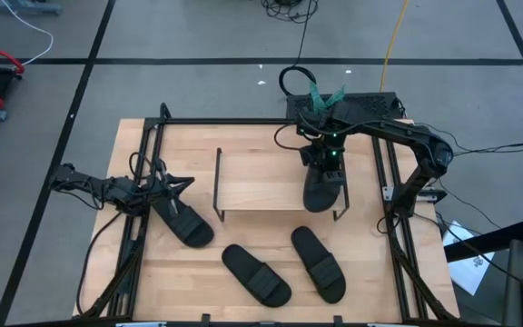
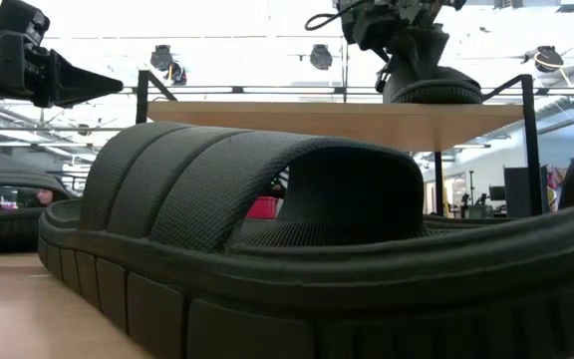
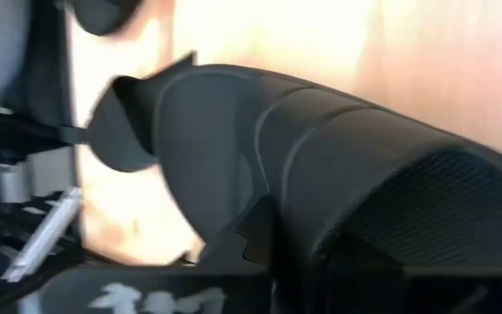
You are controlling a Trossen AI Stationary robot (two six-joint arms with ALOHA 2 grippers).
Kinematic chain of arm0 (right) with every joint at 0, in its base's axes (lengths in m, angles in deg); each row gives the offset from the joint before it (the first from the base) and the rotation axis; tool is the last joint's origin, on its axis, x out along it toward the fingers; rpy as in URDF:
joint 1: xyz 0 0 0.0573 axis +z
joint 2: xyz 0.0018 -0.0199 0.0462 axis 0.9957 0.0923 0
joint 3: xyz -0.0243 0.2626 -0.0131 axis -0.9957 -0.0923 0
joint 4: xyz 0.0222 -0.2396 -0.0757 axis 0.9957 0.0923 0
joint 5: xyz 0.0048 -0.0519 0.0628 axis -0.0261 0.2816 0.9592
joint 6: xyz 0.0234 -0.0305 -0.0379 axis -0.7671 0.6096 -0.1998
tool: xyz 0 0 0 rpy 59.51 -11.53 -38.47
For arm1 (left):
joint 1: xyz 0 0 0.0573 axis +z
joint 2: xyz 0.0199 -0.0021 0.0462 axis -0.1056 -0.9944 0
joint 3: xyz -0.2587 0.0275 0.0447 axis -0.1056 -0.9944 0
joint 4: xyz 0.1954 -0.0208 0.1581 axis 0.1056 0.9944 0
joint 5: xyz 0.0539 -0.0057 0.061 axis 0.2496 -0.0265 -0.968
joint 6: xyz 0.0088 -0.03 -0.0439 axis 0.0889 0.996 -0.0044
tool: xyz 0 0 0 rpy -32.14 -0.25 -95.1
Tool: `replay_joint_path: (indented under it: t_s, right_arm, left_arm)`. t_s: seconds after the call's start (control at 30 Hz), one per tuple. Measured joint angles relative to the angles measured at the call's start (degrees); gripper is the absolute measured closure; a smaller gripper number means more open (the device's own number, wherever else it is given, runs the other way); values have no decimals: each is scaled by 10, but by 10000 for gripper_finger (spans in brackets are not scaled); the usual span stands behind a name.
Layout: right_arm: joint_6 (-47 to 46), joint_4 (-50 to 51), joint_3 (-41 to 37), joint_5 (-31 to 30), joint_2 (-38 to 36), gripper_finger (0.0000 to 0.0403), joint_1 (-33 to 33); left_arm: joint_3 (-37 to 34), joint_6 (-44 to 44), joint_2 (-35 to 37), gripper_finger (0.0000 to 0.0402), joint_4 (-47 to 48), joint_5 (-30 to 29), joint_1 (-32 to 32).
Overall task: Pick and place slides into the shelf
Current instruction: Put the black slipper on the shelf
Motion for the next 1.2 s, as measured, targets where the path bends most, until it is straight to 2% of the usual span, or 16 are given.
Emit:
replay_joint_path:
  t_s: [0.47, 0.63, 0.87, 1.2]
  right_arm:
    - [0, -33, 0, -83, -1, 261, 1]
    - [-6, -41, 0, -86, -1, 237, 5]
    - [-16, -43, 0, -143, -6, 208, 33]
    - [-41, -65, -1, -154, -41, 177, 62]
  left_arm:
    - [0, 0, 0, 376, 1, 0, 0]
    - [0, 0, 0, 376, 1, 0, 0]
    - [0, 0, 0, 376, 1, 0, 0]
    - [0, 0, 0, 376, 1, 0, 0]
